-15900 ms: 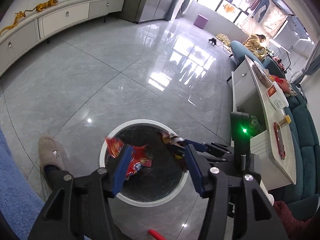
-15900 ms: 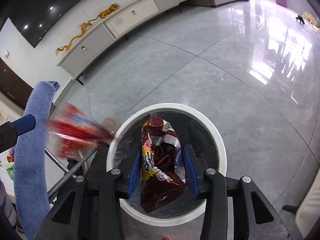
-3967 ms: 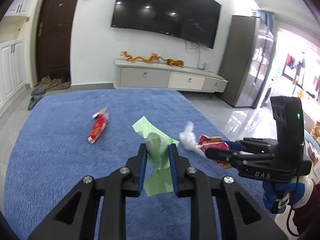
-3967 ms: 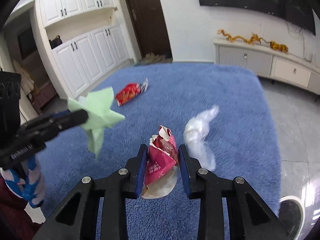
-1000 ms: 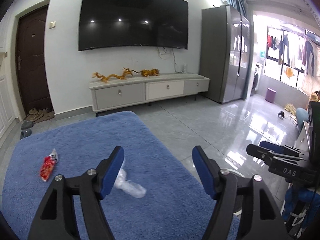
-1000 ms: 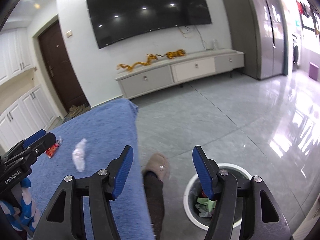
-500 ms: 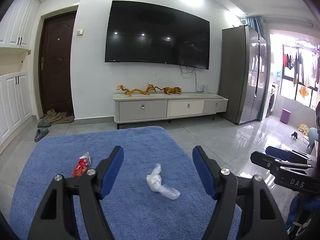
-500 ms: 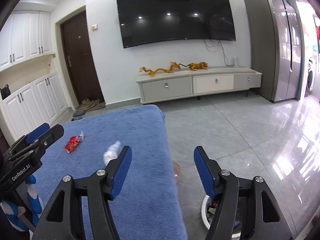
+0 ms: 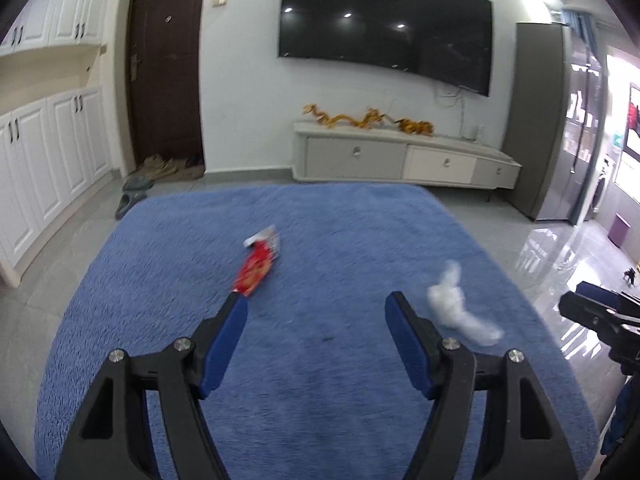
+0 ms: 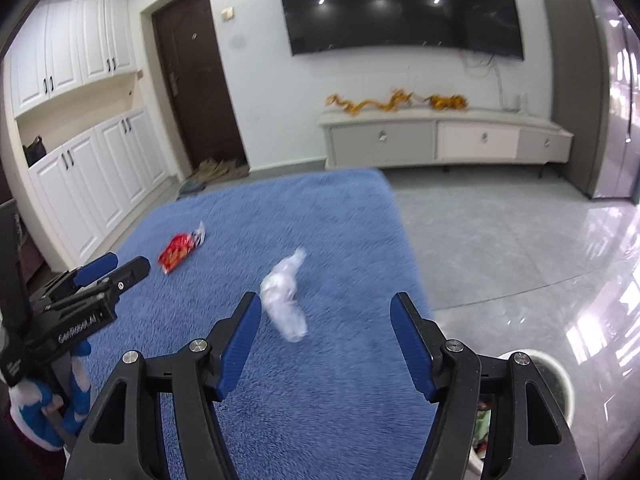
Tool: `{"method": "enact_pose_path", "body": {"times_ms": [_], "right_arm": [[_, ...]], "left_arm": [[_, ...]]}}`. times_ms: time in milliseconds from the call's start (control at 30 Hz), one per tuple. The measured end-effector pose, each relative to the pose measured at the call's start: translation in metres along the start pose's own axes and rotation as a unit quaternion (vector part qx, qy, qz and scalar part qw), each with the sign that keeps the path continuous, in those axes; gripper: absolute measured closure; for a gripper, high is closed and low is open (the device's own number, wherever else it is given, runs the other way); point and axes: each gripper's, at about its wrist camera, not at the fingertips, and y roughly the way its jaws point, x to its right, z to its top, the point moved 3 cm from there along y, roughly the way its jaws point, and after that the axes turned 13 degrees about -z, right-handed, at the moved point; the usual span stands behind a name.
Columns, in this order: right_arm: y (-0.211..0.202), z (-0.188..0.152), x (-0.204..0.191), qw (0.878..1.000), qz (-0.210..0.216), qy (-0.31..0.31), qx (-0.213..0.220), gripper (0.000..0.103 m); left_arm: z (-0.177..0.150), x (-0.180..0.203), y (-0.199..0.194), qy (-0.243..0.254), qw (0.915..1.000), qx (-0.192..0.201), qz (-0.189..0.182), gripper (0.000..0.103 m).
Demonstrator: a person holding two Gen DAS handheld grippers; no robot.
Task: Collect trash
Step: 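Grasp the red snack bag with the left tool while the right tool grasps the clear plastic wrapper, then carry both items over the bin and open both tools to drop them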
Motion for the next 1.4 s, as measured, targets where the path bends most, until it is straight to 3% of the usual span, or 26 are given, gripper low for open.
{"method": "enact_pose_path", "body": {"times_ms": [233, 467, 567, 767, 833, 900, 1167, 1400], "right_arm": [[0.052, -0.003, -0.028, 0.998, 0.036, -0.022, -0.046, 0.037], [0.1, 0.003, -0.056, 0.994, 0.068, -0.044, -0.073, 0.038], [0.113, 0.005, -0.06, 0.993, 0.071, -0.048, -0.082, 0.044], [0.123, 0.002, -0.06, 0.991, 0.079, -0.05, -0.095, 0.059], [0.124, 0.0, -0.06, 0.991, 0.082, -0.051, -0.098, 0.068], [0.123, -0.002, -0.062, 0.99, 0.09, -0.052, -0.098, 0.073], [0.1, -0.006, -0.066, 0.989, 0.119, -0.052, -0.078, 0.076], [0.062, 0.0, -0.046, 0.993, 0.103, -0.037, -0.039, 0.076]], "left_arm": [[0.004, -0.069, 0.017, -0.058, 0.9981, -0.018, -0.008, 0.033], [0.029, -0.081, 0.064, -0.035, 0.998, -0.051, -0.013, 0.033], [0.03, -0.079, 0.091, -0.025, 0.9967, -0.077, -0.004, 0.034], [0.025, -0.084, 0.119, -0.049, 0.9918, -0.115, -0.026, 0.069], [0.024, -0.085, 0.118, -0.05, 0.9916, -0.115, -0.033, 0.081], [0.023, -0.083, 0.11, -0.049, 0.992, -0.107, -0.044, 0.082], [0.025, -0.06, 0.066, -0.017, 0.9955, -0.071, -0.061, 0.083], [0.027, -0.016, 0.025, 0.022, 0.9926, -0.052, -0.108, 0.083]]}}
